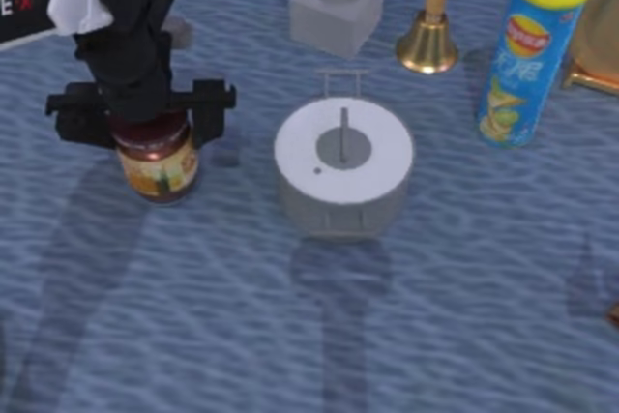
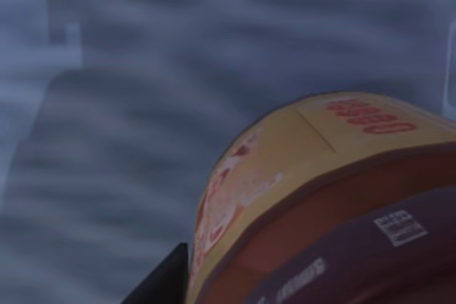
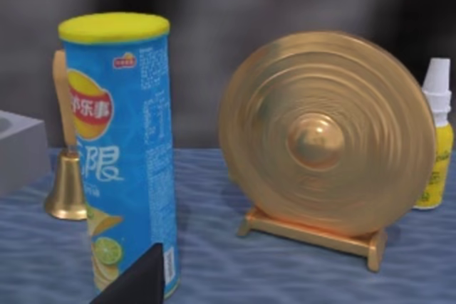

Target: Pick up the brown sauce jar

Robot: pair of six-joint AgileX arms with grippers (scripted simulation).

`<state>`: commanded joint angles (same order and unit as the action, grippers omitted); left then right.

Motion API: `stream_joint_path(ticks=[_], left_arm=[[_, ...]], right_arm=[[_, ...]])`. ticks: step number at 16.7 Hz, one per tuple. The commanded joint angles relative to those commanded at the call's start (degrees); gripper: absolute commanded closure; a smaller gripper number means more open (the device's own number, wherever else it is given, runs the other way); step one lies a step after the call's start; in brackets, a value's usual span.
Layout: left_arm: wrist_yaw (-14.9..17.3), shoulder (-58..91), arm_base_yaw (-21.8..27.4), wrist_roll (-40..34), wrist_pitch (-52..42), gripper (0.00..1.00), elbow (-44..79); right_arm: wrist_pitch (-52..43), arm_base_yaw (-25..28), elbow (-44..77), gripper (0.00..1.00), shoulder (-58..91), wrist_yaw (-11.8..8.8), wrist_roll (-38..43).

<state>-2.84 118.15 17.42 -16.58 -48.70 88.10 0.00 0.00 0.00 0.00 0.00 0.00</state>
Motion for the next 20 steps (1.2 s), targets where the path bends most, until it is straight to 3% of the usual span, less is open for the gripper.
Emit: stream_joint_path(ticks=[5, 18, 20], left_arm=[[-0.02, 0.4, 0.0, 0.0, 0.78, 1.0, -0.54], [-0.02, 0.4, 0.0, 0.0, 0.78, 0.02, -0.54], [-0.02, 0.4, 0.0, 0.0, 0.78, 0.0, -0.54]], right_arm=[[0.0, 0.0, 0.0, 0.0, 0.0, 0.0, 0.0], [0.0, 0.0, 0.0, 0.0, 0.0, 0.0, 0.0], [0.0, 0.0, 0.0, 0.0, 0.0, 0.0, 0.0]])
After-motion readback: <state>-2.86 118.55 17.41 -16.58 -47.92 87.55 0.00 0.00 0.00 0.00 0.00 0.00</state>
